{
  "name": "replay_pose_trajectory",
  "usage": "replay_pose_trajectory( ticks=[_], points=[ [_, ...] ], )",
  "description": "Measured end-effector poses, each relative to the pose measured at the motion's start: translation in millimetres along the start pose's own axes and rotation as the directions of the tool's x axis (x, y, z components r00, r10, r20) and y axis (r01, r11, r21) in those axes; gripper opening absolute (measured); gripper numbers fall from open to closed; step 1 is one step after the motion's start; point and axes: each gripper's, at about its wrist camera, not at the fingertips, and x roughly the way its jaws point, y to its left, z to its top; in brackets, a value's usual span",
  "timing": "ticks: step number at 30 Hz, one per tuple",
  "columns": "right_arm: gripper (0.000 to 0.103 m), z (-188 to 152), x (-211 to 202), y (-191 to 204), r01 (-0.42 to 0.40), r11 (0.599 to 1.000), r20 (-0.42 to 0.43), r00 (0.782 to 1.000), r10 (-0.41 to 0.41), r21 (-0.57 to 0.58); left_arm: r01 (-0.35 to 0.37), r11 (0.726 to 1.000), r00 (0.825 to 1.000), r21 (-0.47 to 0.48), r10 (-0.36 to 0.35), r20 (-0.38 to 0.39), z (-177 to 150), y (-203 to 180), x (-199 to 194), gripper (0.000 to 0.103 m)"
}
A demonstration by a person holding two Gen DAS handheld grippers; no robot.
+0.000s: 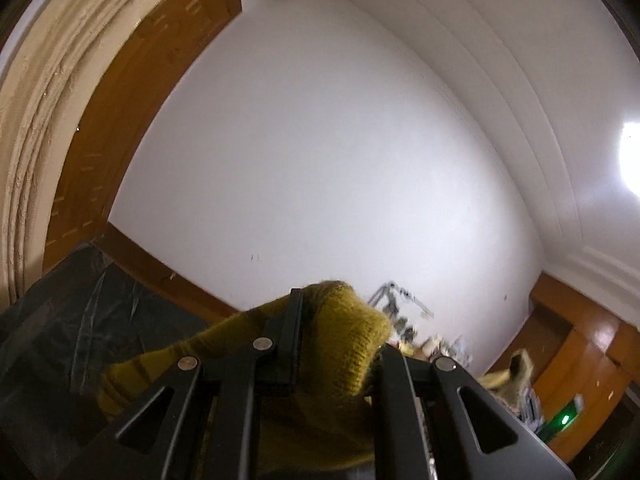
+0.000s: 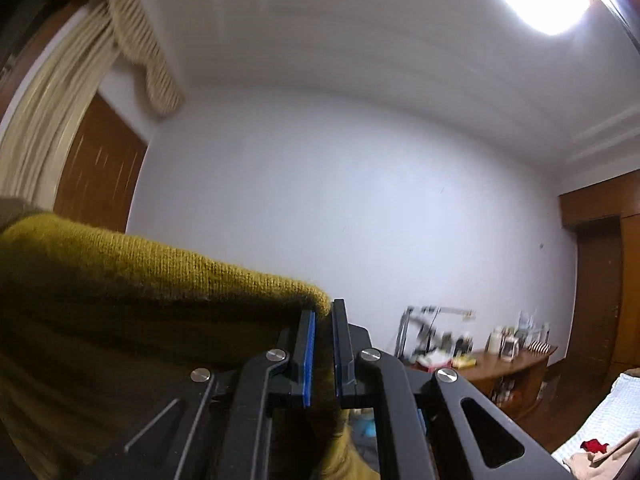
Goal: Fold clothes
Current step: 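Lift the sweater off the surface with both tools, then hold the sweater up with the right tool while the left tool shakes it out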
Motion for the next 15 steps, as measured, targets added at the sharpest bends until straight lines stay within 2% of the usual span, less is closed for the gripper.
replay_pose_trajectory(
  ticks=[3, 4, 6, 7, 9, 11, 12, 13, 14, 15],
  points=[
    [0.007, 2, -10, 1, 0.01, 1.0, 0.007, 1.0, -0.01, -0.023, -0.047, 0.999, 0.992, 0.001, 0.047, -0.118, -26, 21, 14, 0.014],
    [0.008, -2, -12, 3, 0.01, 0.999, -0.003, 1.0, -0.01, -0.036, -0.064, 0.998, 0.979, -0.005, 0.062, -0.193, -42, 35, 25, 0.014],
    [0.008, -11, -19, 10, 0.001, 0.998, -0.057, 0.998, -0.004, -0.059, -0.082, 0.997, 0.943, -0.01, 0.074, -0.326, -68, 57, 43, 0.014],
    [0.007, -19, -20, 13, -0.006, 0.998, -0.095, 0.995, 0.0, -0.066, -0.082, 0.997, 0.911, -0.005, 0.073, -0.405, -87, 69, 54, 0.016],
    [0.008, -42, -12, 11, -0.016, 0.998, -0.187, 0.982, 0.003, -0.067, -0.077, 0.996, 0.847, 0.05, 0.091, -0.524, -113, 81, 71, 0.026],
    [0.008, -55, 2, 4, -0.014, 0.997, -0.245, 0.97, -0.005, -0.078, -0.06, 0.991, 0.779, 0.119, 0.121, -0.615, -142, 92, 86, 0.041],
    [0.008, -63, 7, 5, -0.019, 0.996, -0.274, 0.962, -0.005, -0.088, -0.035, 0.989, 0.741, 0.146, 0.124, -0.66, -154, 95, 91, 0.046],
    [0.008, -71, 14, 8, -0.027, 0.995, -0.303, 0.953, -0.005, -0.099, -0.007, 0.985, 0.701, 0.171, 0.126, -0.702, -167, 99, 97, 0.055],
    [0.008, -78, 20, 8, -0.033, 0.994, -0.327, 0.945, -0.004, -0.106, -0.005, 0.983, 0.669, 0.181, 0.138, -0.73, -177, 102, 98, 0.065],
    [0.008, -82, 24, 6, -0.036, 0.994, -0.347, 0.938, -0.002, -0.105, -0.005, 0.982, 0.636, 0.191, 0.151, -0.756, -186, 106, 98, 0.07]
  ],
)
